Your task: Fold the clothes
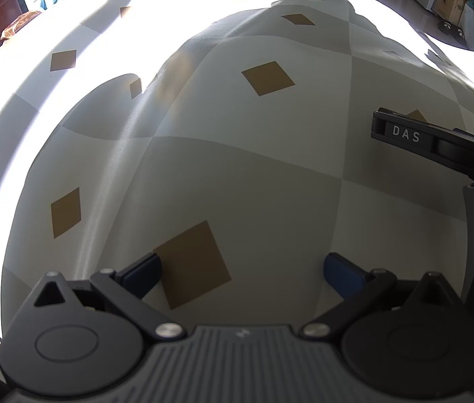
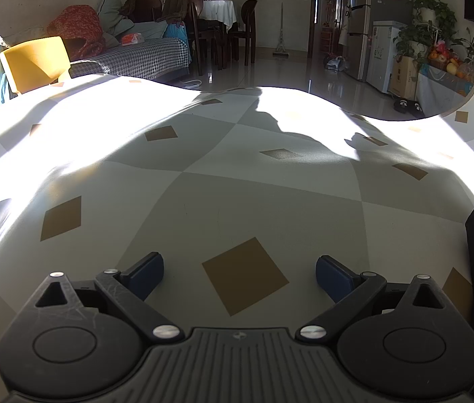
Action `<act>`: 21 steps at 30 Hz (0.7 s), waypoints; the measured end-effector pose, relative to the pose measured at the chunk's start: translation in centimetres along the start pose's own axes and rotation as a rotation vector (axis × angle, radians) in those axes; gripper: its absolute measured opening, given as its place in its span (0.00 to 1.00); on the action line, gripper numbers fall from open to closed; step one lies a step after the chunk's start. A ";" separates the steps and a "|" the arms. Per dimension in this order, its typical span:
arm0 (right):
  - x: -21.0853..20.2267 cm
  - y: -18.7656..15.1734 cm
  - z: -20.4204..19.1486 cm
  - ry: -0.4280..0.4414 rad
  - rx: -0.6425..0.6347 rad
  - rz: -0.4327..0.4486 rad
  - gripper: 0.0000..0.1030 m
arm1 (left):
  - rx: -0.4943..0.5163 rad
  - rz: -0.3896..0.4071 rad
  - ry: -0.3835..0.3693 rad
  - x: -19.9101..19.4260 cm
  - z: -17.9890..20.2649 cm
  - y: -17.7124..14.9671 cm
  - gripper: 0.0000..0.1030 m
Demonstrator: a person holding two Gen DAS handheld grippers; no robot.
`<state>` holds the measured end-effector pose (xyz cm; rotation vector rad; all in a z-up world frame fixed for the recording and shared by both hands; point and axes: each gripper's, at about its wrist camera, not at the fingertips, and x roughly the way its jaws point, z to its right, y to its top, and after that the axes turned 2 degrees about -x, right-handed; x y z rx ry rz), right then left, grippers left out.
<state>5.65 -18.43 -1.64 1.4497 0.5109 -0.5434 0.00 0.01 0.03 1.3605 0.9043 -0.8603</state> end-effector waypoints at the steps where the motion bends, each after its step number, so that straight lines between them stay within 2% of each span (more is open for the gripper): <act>1: 0.0 0.0 0.0 0.000 0.000 0.000 0.95 | 0.000 -0.001 0.001 0.0 0.0 0.0 1.00; 21: 0.1 0.0 -0.1 -0.002 0.001 -0.001 0.96 | 0.017 -0.007 -0.004 -0.2 -0.2 -0.3 1.00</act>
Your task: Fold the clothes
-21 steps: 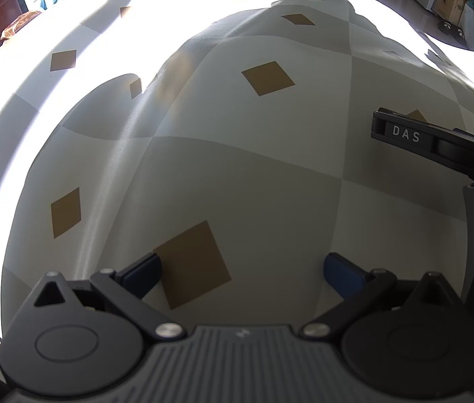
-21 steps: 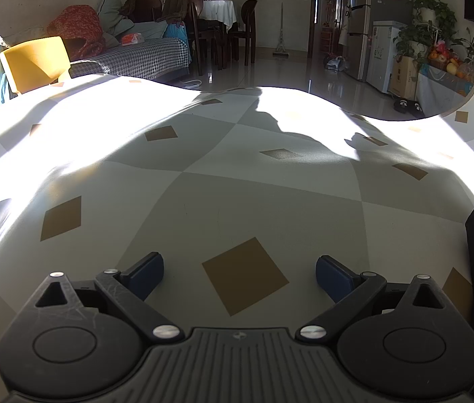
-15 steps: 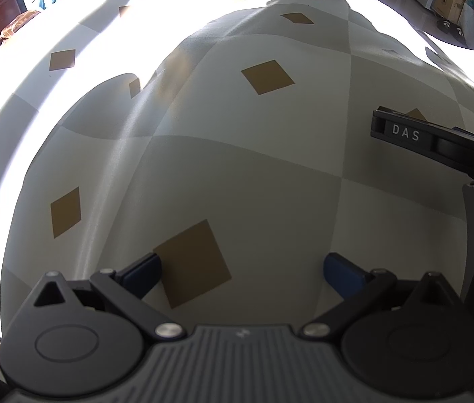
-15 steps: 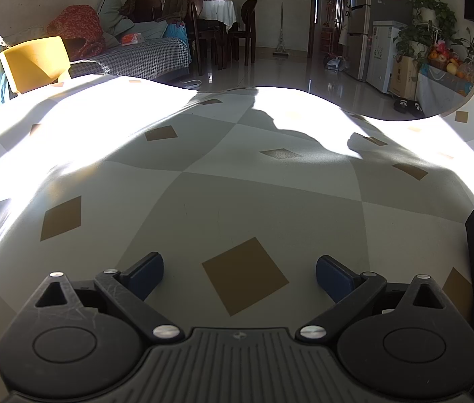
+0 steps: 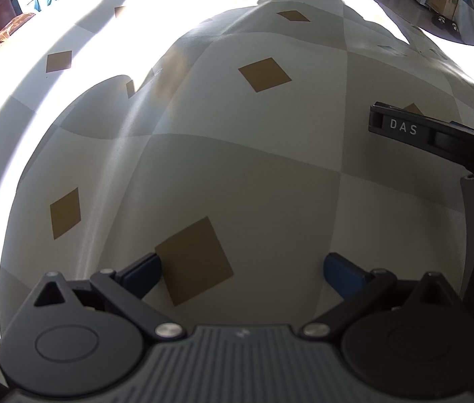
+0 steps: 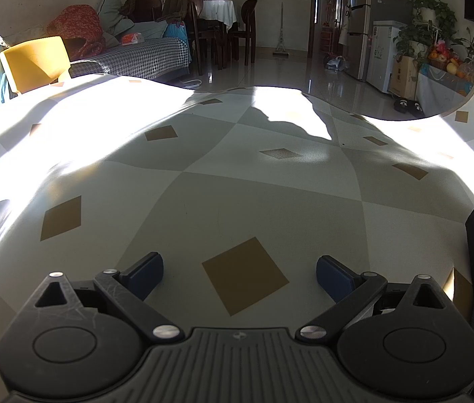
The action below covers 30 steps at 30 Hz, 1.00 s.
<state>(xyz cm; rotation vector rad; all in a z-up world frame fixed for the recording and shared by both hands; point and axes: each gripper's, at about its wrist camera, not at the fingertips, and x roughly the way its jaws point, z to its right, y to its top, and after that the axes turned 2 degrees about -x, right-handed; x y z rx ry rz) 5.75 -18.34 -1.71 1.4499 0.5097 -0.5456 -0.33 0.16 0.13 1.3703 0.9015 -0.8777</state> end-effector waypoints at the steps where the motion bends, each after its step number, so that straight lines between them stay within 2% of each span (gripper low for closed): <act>1: 0.0 0.0 0.0 0.000 0.000 0.000 0.96 | 0.001 -0.001 -0.001 0.0 -0.1 -0.1 1.00; 30: 0.5 0.5 -0.7 -0.007 0.006 -0.002 0.96 | 0.016 0.036 -0.006 -0.6 -0.5 -1.4 1.00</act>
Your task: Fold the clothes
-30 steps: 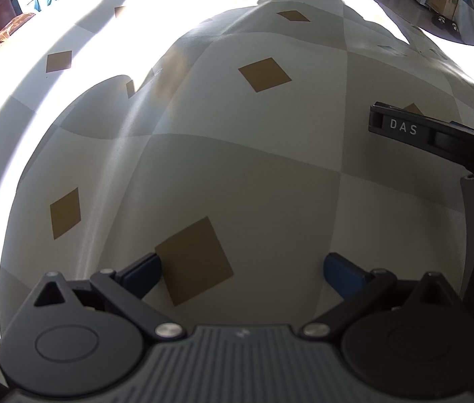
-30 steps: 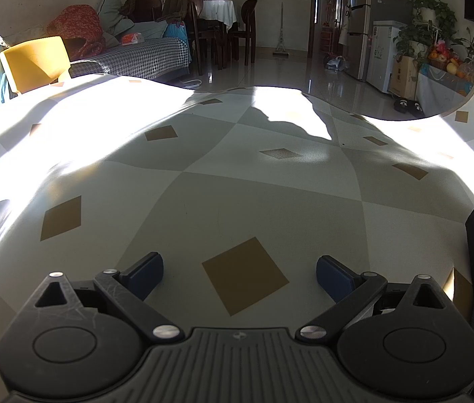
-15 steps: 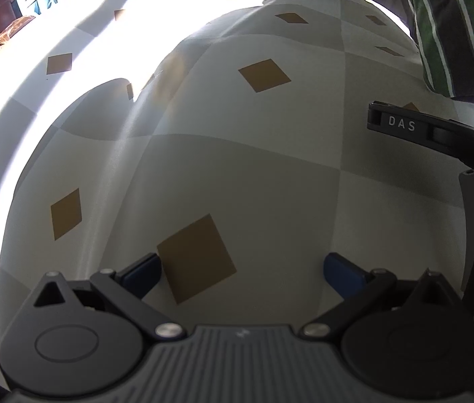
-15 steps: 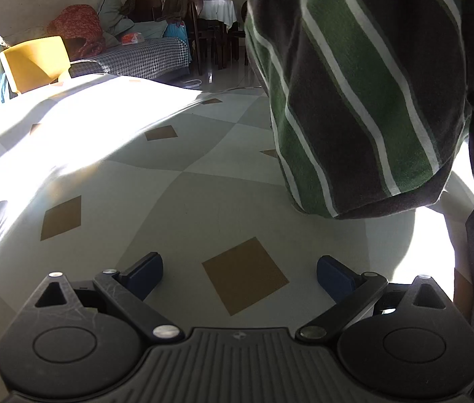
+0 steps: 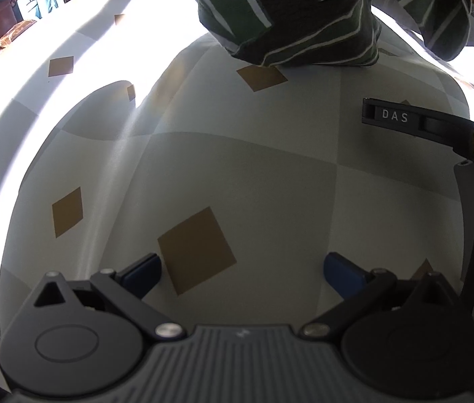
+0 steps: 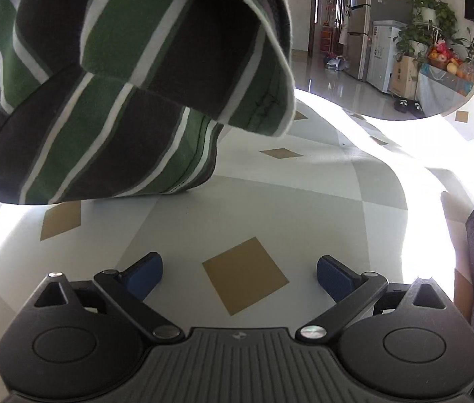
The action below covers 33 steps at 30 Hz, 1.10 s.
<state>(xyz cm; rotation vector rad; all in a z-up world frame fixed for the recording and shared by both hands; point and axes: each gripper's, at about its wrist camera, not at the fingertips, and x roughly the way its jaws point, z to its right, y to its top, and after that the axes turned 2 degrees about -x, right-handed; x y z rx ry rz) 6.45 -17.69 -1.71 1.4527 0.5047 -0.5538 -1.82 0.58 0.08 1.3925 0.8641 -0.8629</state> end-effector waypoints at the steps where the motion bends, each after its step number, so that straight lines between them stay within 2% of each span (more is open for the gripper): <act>1: 0.0 0.0 0.0 0.000 0.000 0.000 0.96 | -0.001 0.001 0.001 0.0 0.0 0.0 1.00; 23: -0.1 0.2 -0.1 0.000 0.001 -0.001 0.96 | -0.017 0.001 0.012 -0.2 0.2 -0.3 1.00; 33: -0.2 0.0 0.0 0.000 0.000 -0.001 0.96 | 0.022 -0.008 0.011 -0.5 1.0 -0.6 1.00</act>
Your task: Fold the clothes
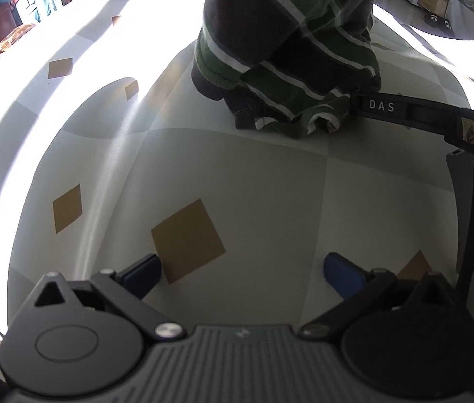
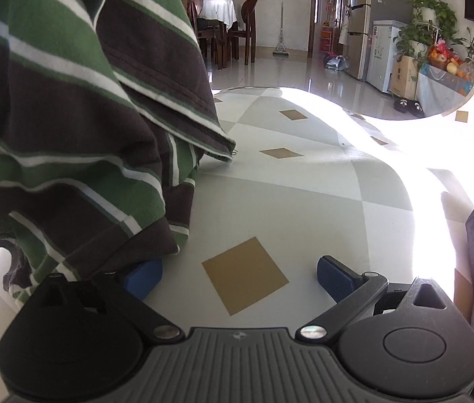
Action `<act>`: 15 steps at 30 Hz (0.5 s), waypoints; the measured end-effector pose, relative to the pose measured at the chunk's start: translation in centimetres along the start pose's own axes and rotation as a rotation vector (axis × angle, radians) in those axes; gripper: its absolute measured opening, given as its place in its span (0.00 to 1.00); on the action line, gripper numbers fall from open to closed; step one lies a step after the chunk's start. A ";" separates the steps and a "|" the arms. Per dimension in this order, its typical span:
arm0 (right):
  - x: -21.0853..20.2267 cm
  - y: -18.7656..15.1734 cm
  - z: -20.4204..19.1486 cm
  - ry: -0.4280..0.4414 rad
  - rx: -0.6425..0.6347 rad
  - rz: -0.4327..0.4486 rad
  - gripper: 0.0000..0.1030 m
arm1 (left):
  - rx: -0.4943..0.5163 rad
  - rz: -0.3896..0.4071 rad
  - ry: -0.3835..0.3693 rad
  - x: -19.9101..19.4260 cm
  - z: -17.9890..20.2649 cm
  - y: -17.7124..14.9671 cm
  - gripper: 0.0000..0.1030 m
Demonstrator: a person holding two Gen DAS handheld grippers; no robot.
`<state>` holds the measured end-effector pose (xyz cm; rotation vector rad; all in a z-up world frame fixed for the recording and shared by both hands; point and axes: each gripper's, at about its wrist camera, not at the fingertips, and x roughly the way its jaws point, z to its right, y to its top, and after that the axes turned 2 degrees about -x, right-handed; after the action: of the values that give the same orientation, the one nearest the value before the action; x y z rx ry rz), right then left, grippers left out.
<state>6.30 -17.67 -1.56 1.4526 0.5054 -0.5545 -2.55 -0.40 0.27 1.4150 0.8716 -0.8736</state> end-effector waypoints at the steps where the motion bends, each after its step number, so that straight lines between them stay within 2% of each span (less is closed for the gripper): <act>1: 0.0 0.0 0.0 0.000 0.000 0.000 0.96 | 0.006 -0.001 -0.002 0.0 0.1 -0.1 1.00; 15: -0.1 0.0 -0.1 0.000 0.000 0.000 0.96 | 0.016 -0.023 -0.013 0.0 0.4 0.2 1.00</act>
<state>6.26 -17.61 -1.53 1.4525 0.5057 -0.5547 -2.41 -0.76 0.36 1.4145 0.8744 -0.9079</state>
